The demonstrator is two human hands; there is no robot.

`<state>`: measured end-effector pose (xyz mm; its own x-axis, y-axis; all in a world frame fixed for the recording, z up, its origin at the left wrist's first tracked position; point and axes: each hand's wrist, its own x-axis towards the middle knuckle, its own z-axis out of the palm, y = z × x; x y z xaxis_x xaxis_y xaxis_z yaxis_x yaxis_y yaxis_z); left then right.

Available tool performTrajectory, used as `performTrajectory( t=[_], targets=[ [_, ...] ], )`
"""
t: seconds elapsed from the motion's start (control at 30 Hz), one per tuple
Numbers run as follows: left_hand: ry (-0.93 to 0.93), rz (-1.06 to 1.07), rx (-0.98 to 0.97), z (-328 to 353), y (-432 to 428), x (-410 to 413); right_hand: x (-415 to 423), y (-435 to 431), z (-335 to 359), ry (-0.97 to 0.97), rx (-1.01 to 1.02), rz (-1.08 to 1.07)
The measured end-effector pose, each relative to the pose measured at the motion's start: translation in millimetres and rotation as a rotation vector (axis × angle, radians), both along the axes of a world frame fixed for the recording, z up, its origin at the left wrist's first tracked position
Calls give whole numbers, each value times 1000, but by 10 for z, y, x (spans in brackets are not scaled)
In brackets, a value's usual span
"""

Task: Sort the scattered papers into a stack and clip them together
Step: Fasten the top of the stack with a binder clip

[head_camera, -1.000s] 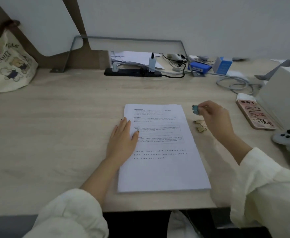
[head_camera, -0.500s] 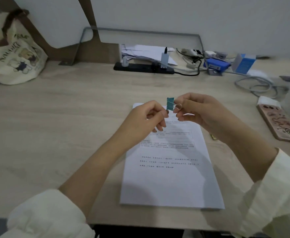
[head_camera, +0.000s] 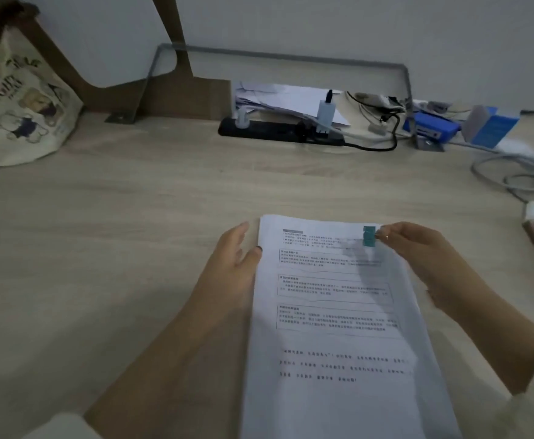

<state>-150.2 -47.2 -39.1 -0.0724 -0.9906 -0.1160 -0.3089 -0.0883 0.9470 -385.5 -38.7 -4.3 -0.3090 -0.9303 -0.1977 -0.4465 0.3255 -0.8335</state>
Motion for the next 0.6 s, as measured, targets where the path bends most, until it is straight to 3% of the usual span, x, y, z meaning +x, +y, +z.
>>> performTrajectory(
  t=[0.17, 0.6],
  targets=[
    [205, -98, 63, -94, 125, -45, -79, 124, -171, -61, 43, -110],
    [177, -137, 35, -68, 185, -105, -48, 160, -209, -75, 52, -93]
  ],
)
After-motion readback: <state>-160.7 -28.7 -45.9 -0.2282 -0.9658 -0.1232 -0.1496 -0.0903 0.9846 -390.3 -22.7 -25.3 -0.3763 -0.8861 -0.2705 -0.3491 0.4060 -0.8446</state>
